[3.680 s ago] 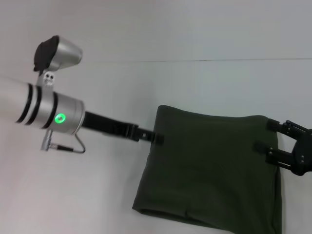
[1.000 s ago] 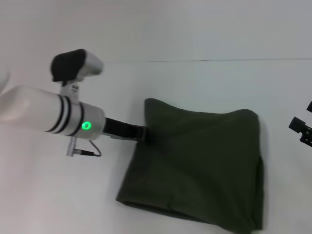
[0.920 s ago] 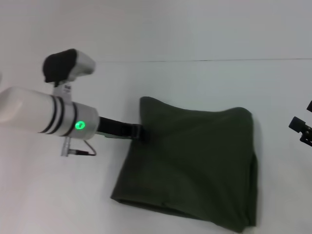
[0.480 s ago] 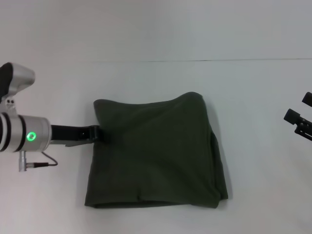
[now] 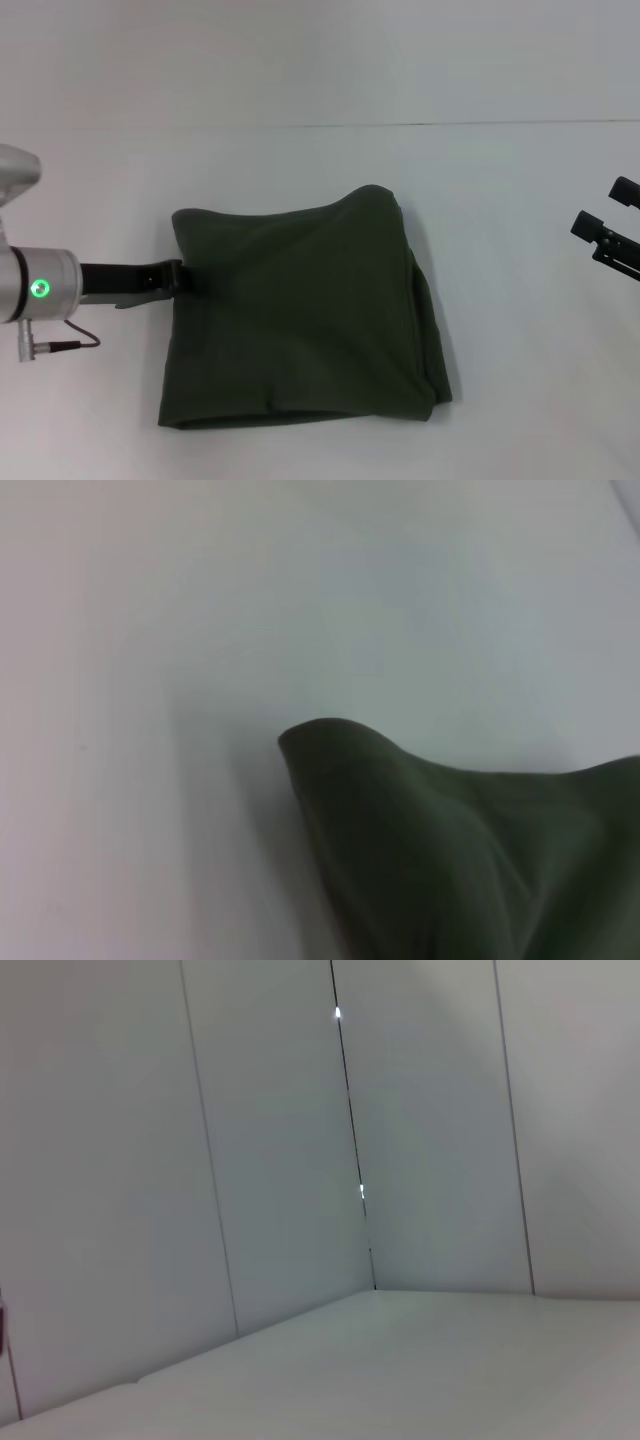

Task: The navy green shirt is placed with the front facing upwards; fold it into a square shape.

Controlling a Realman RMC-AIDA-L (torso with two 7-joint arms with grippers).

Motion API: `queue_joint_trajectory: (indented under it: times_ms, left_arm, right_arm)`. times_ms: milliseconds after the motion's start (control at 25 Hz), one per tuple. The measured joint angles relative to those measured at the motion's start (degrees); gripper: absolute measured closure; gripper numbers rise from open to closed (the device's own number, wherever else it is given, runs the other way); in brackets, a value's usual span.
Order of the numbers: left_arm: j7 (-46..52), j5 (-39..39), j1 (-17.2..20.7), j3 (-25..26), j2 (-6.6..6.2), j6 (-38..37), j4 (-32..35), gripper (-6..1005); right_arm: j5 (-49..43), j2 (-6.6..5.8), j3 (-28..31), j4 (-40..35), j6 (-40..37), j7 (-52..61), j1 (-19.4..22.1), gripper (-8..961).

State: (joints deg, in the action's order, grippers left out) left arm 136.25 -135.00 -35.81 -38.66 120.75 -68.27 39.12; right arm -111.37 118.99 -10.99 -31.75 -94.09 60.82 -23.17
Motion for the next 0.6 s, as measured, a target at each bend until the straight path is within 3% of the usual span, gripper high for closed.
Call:
queue_joint_trajectory:
  times_ms: [160,360,480,520,600]
  left_arm:
    - [-1.0,0.4,0.1,4.4,-0.35,-3.9,1.2,843]
    - [-9.8,3.3,2.3,10.4,-0.37,-12.4,5.0,831]
    - [-17.7,4.5,3.5,13.6,-0.49,-18.0,7.4,698]
    - [-21.3,4.7,4.0,15.1,-0.56,-21.1,8.6,654]
    - [-28.4,5.3,5.1,17.0,-0.50,-27.4,11.5,561]
  right_arm:
    - [-0.1,0.00,-0.1,0.4,0.8,0.4,-0.2,131]
    - [-0.1,0.15,-0.1,0.5,1.1,2.1,-0.9,129]
    - [-0.2,0.10,-2.7,-0.1,1.0,4.9,-2.0,126]
    - [-0.2,-0.19,-7.2,-1.0,0.1,6.8,-2.9,124]
    - [-0.2,-0.31,-9.9,-1.7,-0.5,7.7,-3.4,121]
